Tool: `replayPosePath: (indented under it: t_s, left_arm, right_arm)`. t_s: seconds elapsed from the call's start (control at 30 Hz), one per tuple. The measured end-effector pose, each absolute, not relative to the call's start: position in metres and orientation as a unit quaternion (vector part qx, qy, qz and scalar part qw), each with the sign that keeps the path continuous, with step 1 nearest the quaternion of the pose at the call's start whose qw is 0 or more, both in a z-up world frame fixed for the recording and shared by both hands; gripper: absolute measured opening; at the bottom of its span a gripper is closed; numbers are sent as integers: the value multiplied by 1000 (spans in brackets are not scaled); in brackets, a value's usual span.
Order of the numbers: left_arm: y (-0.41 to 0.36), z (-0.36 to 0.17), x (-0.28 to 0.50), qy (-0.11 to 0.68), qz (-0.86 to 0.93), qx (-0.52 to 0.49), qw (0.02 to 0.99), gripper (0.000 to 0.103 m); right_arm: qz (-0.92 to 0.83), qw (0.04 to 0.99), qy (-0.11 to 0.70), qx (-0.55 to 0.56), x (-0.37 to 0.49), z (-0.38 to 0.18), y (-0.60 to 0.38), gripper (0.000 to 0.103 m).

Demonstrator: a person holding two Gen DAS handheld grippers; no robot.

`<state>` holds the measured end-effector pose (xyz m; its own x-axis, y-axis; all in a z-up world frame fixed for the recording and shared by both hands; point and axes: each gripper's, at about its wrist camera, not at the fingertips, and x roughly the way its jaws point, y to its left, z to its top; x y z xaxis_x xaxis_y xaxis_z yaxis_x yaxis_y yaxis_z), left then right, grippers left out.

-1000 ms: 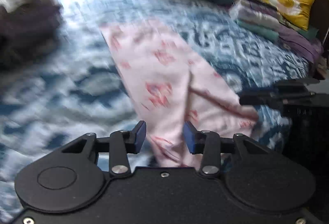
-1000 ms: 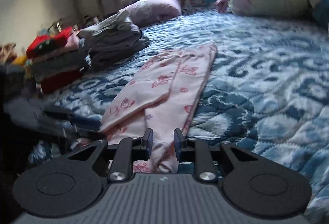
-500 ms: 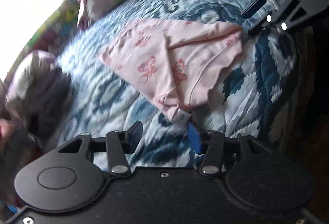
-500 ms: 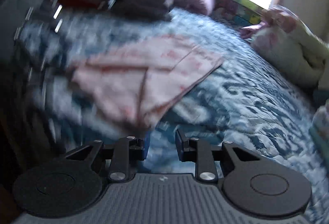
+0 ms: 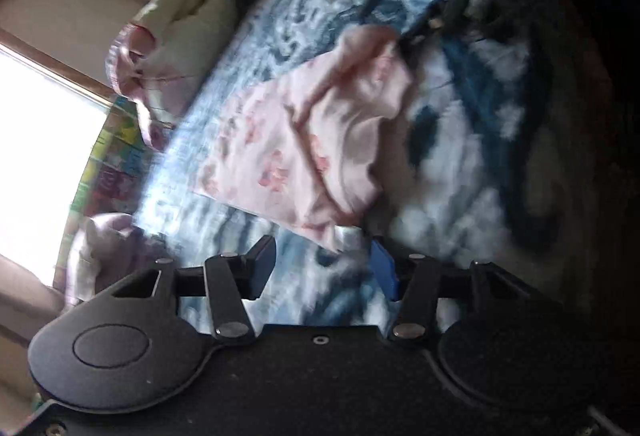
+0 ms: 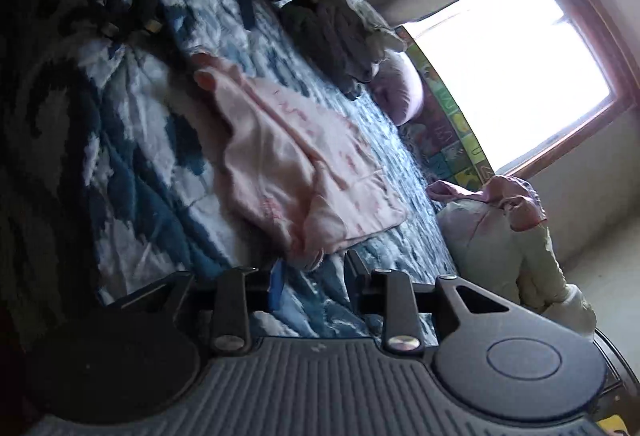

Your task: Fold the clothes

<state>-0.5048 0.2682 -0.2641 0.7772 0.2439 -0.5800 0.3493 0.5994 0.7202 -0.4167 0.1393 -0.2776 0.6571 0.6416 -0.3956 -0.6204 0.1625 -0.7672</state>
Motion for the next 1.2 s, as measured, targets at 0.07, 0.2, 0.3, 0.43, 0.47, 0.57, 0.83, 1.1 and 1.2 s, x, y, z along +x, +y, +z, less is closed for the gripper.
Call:
replayPosePath:
  t_s: [0.07,0.2,0.3,0.43,0.47,0.57,0.83,1.1,1.2]
  left_arm:
    - [267,-270,-502,331,-30,465,821,53]
    - [263,-284,-487,286,-18,484,827,49]
    - [266,-282,-486,273,-13,482,832,51]
    - [272,-280,-487,272,-4,486,831,51]
    - [272,-281,-485,269,0,487,831,51]
    - [268,-283,-483,255,5,485,837,43]
    - [268,-283,-477,251,13,456,854,40]
    - [264,-284,-485,261,22,452,853,37]
    - [264,-286,-485,263,22,448,854,35]
  right_arm:
    - [419,760,2,-498,-416,-277,138,33]
    - [420,756,3,-502,-419,-277,138,35]
    - [421,749,5,-512,-424,-278,138,35]
    - [418,737,-7,-531,-432,-282,137,35]
    - [417,736,-11,-533,-432,-283,137,35]
    - [408,737,-35,-537,-430,-288,140,35]
    - [389,729,-111,-552,-424,-291,144,32]
    - [404,700,-114,-578,-440,-297,133,39]
    - [416,691,-115,-580,-437,-296,136,41]
